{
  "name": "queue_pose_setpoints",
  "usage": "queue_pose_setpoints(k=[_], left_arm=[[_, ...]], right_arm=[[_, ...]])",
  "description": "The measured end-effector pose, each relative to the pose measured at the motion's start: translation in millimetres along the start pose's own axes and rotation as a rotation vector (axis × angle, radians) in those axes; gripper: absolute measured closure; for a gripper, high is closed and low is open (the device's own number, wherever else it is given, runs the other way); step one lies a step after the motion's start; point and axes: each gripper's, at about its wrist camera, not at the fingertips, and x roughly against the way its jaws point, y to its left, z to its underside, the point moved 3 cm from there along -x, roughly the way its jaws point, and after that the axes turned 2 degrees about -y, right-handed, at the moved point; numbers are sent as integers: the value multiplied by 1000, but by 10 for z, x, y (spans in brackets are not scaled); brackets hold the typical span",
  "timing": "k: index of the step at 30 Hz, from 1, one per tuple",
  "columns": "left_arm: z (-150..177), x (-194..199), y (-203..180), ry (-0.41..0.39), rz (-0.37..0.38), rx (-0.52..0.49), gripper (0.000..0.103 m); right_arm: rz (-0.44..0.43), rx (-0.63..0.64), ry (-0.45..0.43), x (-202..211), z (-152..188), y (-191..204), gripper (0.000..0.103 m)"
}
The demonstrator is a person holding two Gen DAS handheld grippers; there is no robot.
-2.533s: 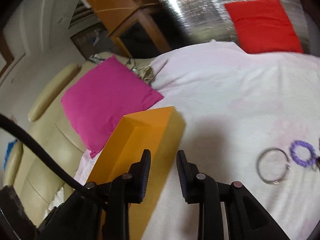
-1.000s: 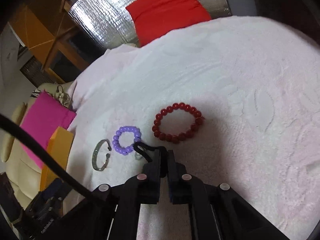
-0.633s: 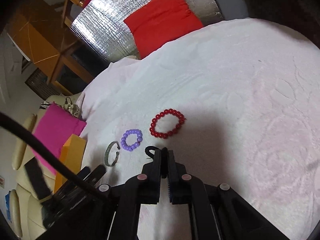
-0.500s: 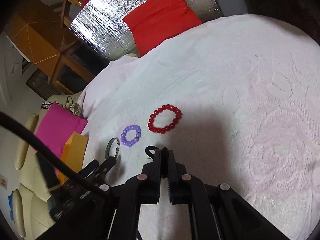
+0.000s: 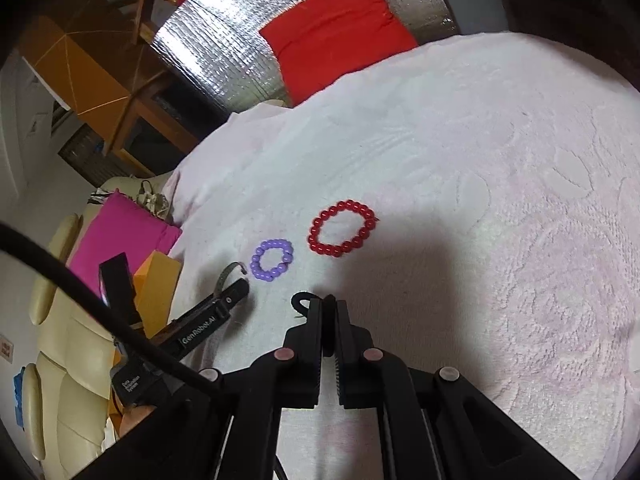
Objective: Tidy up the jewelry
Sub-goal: 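Grasp the silver bangle with the left tool while the right tool grasps the black hair tie, then carry bangle and hair tie into the orange box and open both tools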
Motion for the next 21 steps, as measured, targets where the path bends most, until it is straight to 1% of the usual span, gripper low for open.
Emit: queue_pose_setpoints(k=[4, 10, 14, 16, 17, 21], left_arm=[[-58, 209, 62, -49, -3, 16, 42], [-118, 735, 181, -133, -21, 51, 42], [-70, 1126, 292, -197, -83, 42, 42], [-21, 1297, 398, -223, -92, 64, 42], [13, 1433, 466, -245, -108, 77, 42], [83, 1750, 704, -301, -176, 125, 42]], right_arm=[[-23, 15, -23, 32, 9, 105, 97], [-61, 24, -42, 8, 16, 305, 97], [-93, 49, -51, -40, 47, 517, 97], [-107, 65, -50, -65, 73, 625, 97], [-113, 77, -49, -82, 94, 698, 97], [-136, 130, -53, -131, 162, 988, 97]])
